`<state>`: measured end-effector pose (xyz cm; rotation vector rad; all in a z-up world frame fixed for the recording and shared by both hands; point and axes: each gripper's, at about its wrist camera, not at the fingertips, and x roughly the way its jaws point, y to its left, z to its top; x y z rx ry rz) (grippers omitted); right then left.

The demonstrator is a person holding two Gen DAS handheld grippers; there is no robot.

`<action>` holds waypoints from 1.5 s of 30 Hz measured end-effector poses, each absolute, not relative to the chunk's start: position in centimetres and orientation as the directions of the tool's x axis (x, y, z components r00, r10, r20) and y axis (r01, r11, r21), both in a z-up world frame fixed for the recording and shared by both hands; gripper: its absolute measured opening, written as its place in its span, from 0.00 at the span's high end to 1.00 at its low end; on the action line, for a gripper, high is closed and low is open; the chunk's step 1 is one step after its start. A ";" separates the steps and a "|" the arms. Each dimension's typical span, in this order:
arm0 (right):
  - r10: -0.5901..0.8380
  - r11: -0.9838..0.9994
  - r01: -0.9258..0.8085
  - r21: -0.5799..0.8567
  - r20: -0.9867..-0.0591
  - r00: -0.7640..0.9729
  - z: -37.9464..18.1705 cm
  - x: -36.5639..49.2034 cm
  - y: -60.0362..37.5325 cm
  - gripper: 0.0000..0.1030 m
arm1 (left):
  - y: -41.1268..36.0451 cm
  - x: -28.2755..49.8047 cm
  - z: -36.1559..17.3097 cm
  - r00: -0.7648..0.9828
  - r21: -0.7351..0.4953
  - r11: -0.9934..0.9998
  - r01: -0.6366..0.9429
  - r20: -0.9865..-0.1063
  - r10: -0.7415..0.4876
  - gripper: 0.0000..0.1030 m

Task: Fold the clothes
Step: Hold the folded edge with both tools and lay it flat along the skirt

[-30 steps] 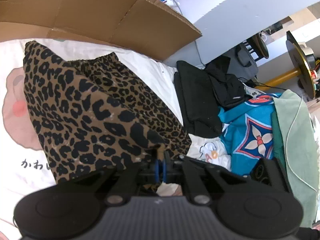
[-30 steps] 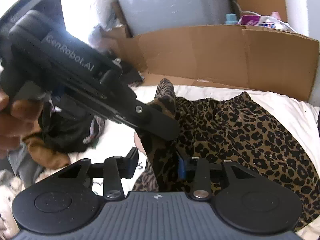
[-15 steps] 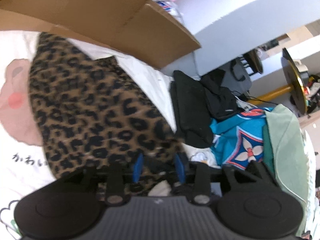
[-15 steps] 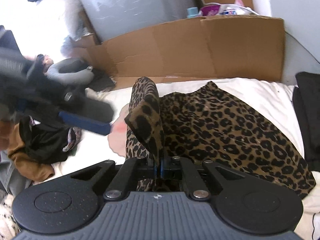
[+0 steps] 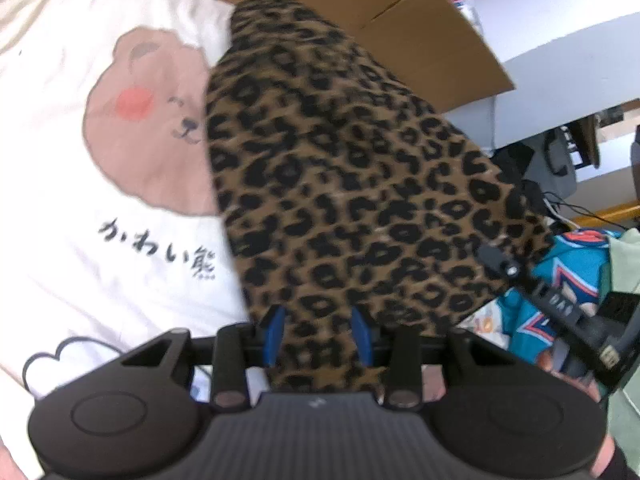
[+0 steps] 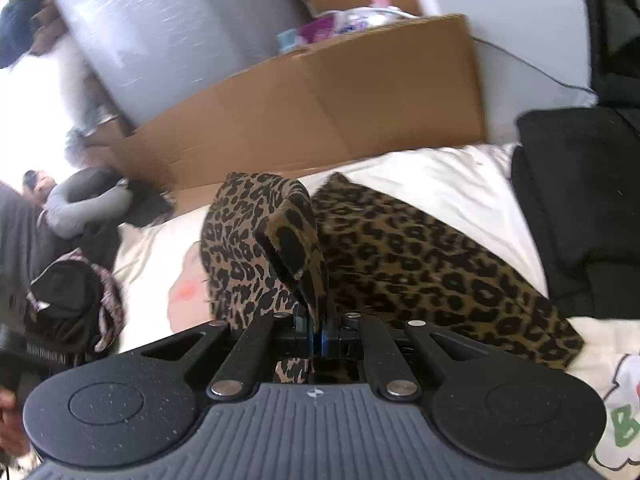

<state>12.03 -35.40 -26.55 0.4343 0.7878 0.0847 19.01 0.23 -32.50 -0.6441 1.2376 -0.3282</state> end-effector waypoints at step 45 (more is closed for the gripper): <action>0.133 0.581 0.568 0.583 -0.757 0.640 -38.3 8.0 -47.8 1.00 | 1.4 16.8 -37.7 0.166 -0.578 0.800 -0.159 -0.815 -0.556 0.61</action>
